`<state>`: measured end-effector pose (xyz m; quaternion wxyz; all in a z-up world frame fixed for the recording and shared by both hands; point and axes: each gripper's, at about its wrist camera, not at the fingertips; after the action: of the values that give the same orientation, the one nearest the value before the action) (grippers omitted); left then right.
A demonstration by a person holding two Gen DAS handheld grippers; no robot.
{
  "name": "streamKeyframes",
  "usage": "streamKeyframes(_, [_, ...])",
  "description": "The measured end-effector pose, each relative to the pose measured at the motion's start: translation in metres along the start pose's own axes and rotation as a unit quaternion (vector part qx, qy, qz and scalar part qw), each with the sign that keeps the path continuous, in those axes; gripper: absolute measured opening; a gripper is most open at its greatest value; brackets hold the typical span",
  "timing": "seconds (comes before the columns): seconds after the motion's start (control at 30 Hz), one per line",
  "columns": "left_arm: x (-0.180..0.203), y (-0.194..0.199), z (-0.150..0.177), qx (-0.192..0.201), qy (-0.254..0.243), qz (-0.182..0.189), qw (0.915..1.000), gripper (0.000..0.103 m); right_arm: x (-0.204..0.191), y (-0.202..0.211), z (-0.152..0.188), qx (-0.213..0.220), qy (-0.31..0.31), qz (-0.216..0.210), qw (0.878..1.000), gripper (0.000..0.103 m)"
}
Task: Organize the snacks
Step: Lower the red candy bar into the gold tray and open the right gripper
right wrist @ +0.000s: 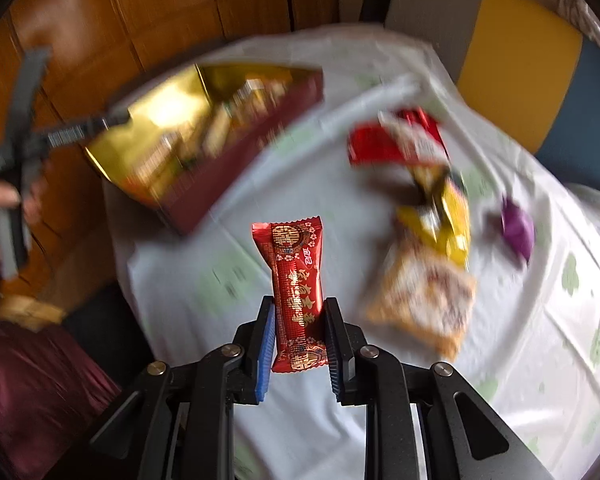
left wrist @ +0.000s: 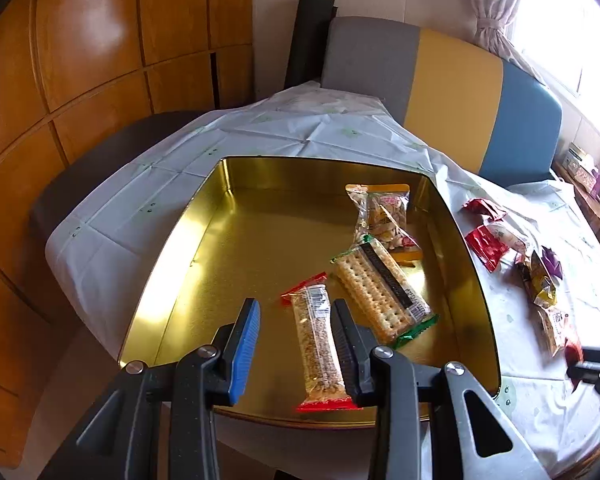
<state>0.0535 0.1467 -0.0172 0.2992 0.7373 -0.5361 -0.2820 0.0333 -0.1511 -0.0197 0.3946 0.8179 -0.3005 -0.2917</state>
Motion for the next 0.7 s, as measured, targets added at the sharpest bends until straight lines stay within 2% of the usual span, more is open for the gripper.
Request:
streamKeyframes(0.2, [-0.007,0.002,0.001,0.005,0.007,-0.007,0.9999,0.037,-0.044,-0.015,-0.062,0.035,0.035,-0.035,0.998,0.023])
streamKeyframes(0.4, [-0.020,0.003,0.002,0.008,0.017,-0.015,0.9997,0.037,-0.087,-0.055,-0.116,0.031,0.069,-0.057,0.996,0.023])
streamKeyframes(0.7, [-0.049,-0.004,0.008,-0.001,0.059,-0.032,0.9978,0.037,-0.114,-0.110,-0.134,-0.016,0.082,-0.060,0.995,0.023])
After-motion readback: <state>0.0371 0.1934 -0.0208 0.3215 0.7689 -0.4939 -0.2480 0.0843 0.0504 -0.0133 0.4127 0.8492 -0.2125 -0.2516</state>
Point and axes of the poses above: each gripper's, at about its wrist camera, not at the fingertips, and y roughly against the way its jaws point, x to its right, z to its underside, and after that the axes turned 10 degrees about -z, right-handed
